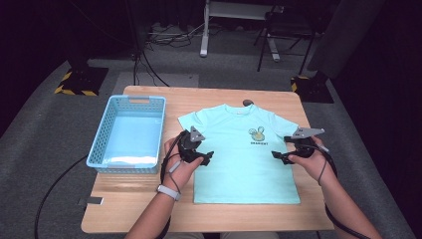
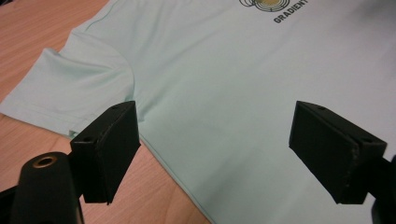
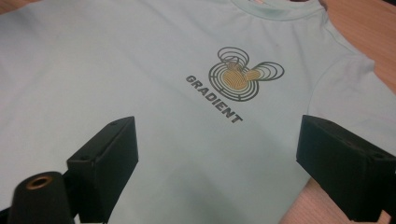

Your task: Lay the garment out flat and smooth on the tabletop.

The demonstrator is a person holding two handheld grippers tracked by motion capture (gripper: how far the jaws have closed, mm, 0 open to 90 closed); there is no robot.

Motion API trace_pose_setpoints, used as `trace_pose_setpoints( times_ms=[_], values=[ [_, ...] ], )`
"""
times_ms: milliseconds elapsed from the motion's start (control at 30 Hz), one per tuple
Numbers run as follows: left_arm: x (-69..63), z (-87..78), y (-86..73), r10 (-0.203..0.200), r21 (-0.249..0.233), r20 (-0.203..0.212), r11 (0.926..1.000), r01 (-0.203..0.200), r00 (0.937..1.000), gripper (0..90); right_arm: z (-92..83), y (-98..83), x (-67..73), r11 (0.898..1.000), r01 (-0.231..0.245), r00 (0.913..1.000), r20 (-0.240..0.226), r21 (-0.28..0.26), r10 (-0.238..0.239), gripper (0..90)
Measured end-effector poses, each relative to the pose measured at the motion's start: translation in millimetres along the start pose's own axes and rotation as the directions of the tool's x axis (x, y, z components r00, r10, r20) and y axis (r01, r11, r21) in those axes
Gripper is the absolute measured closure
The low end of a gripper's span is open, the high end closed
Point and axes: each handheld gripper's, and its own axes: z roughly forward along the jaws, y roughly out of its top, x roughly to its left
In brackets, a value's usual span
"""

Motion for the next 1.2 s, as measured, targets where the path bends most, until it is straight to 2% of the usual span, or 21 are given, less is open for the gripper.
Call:
trace_pose_setpoints(
  times_ms=[200,333,433,800,867,1033,1200],
  values=[
    [-2.0,-24.2,-6.7,0.016,-0.002,-0.028,0.9999,-0.016,0.9995,15.5,-18.5,0.8,3.5,1.000,0.018,0.9998,0.006,-0.001,-0.018,13.7],
    [-3.6,-35.7,-11.3,0.009,-0.012,-0.031,0.9999,-0.009,0.9995,15.2,-28.5,-1.9,4.6,1.000,0.011,0.9999,0.003,-0.009,-0.011,13.8],
    [-5.5,-41.9,-14.3,0.004,-0.018,-0.021,0.9998,-0.005,0.9998,15.0,-35.3,-4.5,5.1,1.000,0.019,0.9998,0.006,-0.002,-0.019,13.8],
    [-14.3,-61.3,-22.4,0.031,-0.011,-0.045,0.9995,-0.031,0.9985,14.9,-55.7,-11.9,9.8,0.999,0.040,0.9991,0.013,-0.001,-0.040,14.2],
    [-17.2,-68.0,-25.8,0.028,-0.019,-0.040,0.9994,-0.029,0.9988,14.7,-62.3,-12.8,14.4,0.998,0.065,0.9974,0.031,0.015,-0.065,14.5],
    [-19.0,-78.4,-30.9,0.043,-0.016,-0.056,0.9989,-0.044,0.9975,14.7,-71.6,-17.8,15.7,0.998,0.062,0.9977,0.024,0.019,-0.063,14.5],
    [-20.2,-90.6,-41.2,0.034,-0.022,-0.064,0.9991,-0.036,0.9974,14.6,-74.5,-29.2,12.3,0.999,0.043,0.9987,0.026,0.026,-0.043,14.6]
  ],
)
